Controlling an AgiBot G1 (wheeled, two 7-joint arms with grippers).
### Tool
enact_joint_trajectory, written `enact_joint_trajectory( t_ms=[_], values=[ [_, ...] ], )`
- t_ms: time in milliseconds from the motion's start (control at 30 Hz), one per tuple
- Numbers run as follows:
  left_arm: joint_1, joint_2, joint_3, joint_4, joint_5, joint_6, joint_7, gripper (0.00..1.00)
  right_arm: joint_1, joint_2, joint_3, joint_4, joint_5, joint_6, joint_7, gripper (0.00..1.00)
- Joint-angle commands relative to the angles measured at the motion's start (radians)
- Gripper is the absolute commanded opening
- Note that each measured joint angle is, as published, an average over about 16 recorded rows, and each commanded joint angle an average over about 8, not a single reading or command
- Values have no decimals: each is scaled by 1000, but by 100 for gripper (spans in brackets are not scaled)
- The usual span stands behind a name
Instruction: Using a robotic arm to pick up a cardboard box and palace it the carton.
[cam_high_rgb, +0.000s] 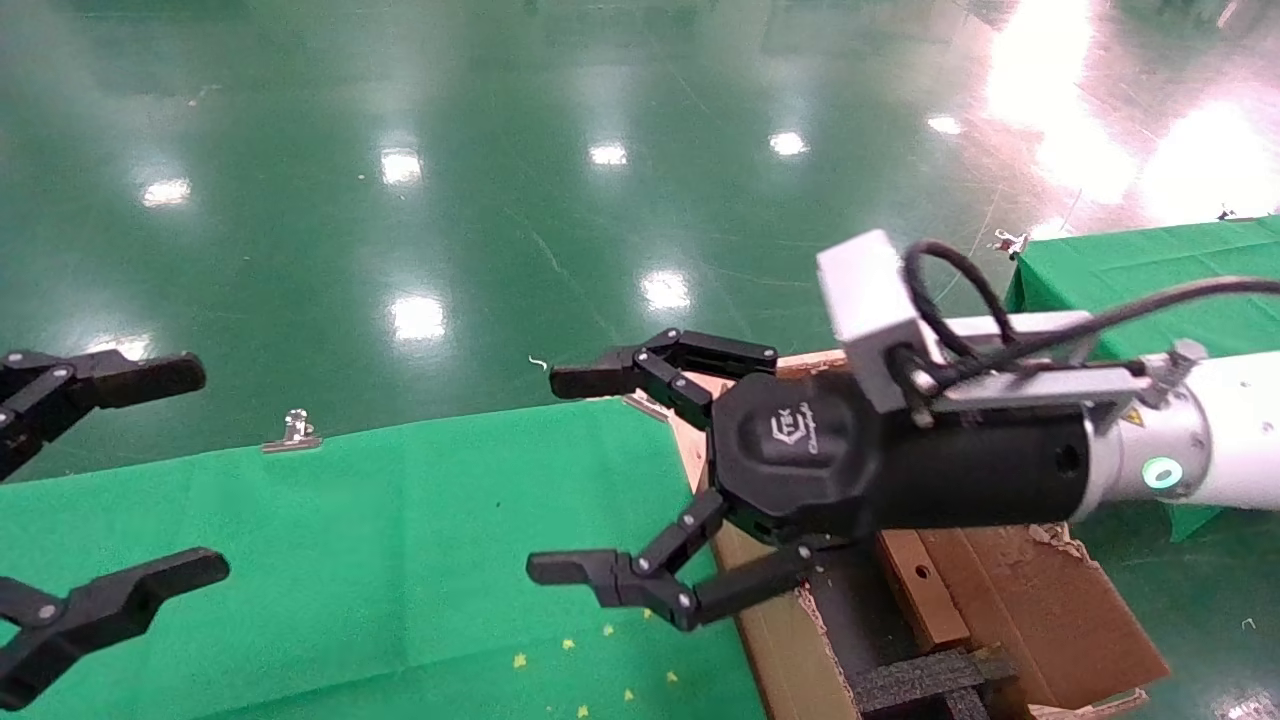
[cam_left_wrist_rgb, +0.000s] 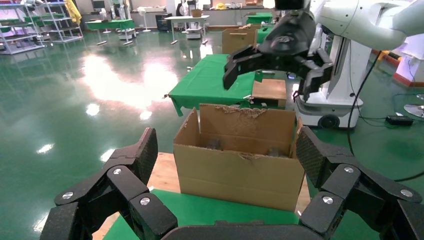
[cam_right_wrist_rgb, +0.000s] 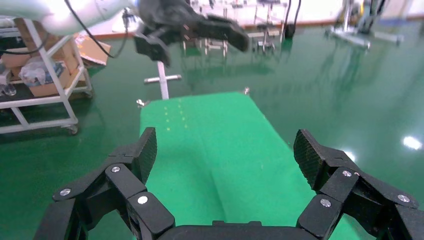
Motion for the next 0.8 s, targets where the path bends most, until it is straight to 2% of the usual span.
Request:
enact_joint_trajectory(
  t_ms=[33, 333, 800],
  values=[
    [0, 0, 0, 0, 0, 0, 0, 100, -30, -7, 41, 6, 10, -15, -32, 100],
    [0, 0, 0, 0, 0, 0, 0, 100, -94, -21, 127, 18, 33, -47, -89, 100],
    [0, 0, 0, 0, 0, 0, 0, 100, -77, -17, 104, 15, 28, -39, -76, 100]
  ],
)
